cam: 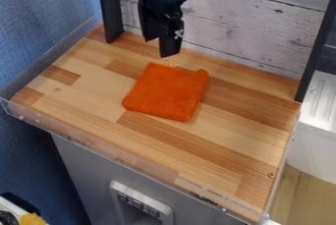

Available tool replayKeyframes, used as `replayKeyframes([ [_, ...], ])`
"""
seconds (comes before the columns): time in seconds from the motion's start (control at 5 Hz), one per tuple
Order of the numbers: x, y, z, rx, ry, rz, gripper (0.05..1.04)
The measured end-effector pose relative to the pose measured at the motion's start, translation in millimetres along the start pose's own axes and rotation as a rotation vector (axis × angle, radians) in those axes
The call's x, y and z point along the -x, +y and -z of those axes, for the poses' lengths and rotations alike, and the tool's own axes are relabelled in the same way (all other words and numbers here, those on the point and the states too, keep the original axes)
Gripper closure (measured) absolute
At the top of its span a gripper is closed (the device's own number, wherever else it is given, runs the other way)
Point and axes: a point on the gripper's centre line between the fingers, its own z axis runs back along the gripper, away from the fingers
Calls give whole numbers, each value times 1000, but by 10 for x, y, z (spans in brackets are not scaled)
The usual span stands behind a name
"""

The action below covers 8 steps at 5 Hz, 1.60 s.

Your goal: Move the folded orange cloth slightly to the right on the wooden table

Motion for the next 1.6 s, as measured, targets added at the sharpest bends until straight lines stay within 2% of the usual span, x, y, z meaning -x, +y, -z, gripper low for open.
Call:
replayKeyframes([
  [0.2, -8, 50, -9, 9, 10, 39, 127],
  [0.6, -37, 144, 211, 27, 40, 85, 713],
  [0.8, -84, 204, 370, 24, 50, 96, 927],
  [1.0, -108, 254, 528, 22, 61, 100, 1018],
  [1.2, -113, 290, 622, 1, 54, 101, 1025],
  [1.6, 23, 204, 840, -11, 70, 86, 1025],
])
